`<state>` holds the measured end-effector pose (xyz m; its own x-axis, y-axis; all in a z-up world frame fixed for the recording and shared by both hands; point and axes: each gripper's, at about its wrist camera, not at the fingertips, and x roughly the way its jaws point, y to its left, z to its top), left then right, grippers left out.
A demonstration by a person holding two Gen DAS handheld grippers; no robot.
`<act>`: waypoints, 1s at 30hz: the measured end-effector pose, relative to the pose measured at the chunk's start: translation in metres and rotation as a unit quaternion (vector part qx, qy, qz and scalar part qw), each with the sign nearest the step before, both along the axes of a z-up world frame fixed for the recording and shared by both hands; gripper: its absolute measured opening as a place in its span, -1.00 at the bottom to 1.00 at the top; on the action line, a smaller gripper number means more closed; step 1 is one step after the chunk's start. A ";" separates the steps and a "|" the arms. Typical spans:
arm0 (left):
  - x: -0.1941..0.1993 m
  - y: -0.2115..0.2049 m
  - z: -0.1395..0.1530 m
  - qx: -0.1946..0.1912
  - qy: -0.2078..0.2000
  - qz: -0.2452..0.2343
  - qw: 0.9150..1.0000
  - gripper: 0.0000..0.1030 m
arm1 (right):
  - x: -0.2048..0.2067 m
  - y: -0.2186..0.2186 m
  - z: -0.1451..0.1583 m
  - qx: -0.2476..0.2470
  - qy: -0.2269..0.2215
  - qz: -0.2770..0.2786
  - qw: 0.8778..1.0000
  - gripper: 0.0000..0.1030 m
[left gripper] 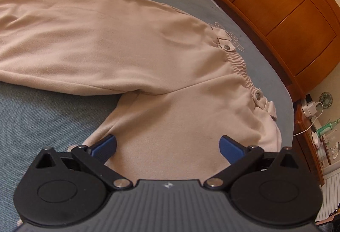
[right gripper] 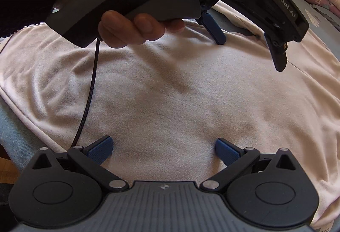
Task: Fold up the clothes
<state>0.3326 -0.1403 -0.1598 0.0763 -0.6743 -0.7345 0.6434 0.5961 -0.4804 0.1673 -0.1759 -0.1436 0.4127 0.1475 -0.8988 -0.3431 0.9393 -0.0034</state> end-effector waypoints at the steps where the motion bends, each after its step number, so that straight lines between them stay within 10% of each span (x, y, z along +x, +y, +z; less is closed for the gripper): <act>1: 0.001 -0.001 0.001 0.004 0.000 -0.003 1.000 0.98 | -0.001 0.000 0.000 0.001 -0.002 0.002 1.000 1.00; 23: -0.007 -0.003 0.006 0.066 -0.053 -0.093 0.992 0.98 | 0.003 0.007 -0.006 0.005 -0.004 0.019 1.000 1.00; 30: -0.001 0.036 0.021 0.062 -0.004 -0.028 0.998 0.97 | 0.000 0.011 -0.007 0.003 -0.001 0.022 1.000 1.00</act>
<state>0.3319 -0.1040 -0.1384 0.0471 -0.5818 -0.8120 0.6811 0.6133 -0.4000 0.1669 -0.1652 -0.1503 0.4082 0.1703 -0.8969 -0.3841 0.9233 0.0005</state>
